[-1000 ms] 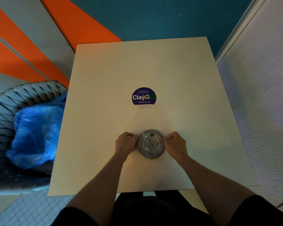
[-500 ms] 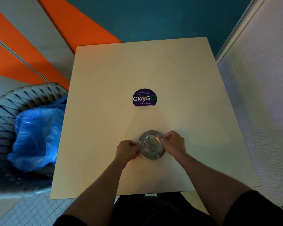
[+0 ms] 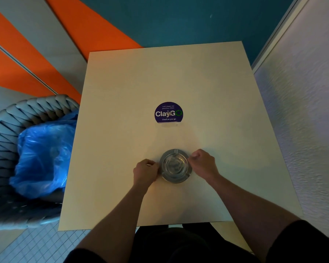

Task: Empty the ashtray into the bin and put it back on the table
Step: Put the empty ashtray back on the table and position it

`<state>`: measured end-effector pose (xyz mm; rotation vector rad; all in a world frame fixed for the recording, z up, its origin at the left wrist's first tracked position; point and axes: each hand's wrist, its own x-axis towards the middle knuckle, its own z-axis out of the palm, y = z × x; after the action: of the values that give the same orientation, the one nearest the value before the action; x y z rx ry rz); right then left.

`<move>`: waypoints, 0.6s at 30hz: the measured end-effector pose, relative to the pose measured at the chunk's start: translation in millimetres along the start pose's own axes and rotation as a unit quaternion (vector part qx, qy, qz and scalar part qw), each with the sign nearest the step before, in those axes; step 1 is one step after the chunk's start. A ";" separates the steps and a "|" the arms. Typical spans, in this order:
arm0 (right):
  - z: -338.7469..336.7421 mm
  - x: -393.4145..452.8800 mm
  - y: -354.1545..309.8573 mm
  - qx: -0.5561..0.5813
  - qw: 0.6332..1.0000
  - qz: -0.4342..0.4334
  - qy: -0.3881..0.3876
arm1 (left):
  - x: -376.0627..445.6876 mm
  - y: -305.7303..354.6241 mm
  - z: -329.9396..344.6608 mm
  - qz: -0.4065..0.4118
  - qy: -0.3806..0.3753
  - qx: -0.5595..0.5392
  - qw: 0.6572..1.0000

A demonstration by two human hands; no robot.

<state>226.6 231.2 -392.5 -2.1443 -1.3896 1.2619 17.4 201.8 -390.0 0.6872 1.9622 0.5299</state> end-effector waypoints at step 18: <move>0.2 -11.4 12.2 0.001 1.000 0.019 -0.005 | -6.0 -4.3 -1.8 -0.011 -0.016 -0.051 0.999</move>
<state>232.0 215.5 -394.6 -2.1764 -1.3558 1.2881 17.0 194.5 -388.0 0.6058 1.8975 0.5977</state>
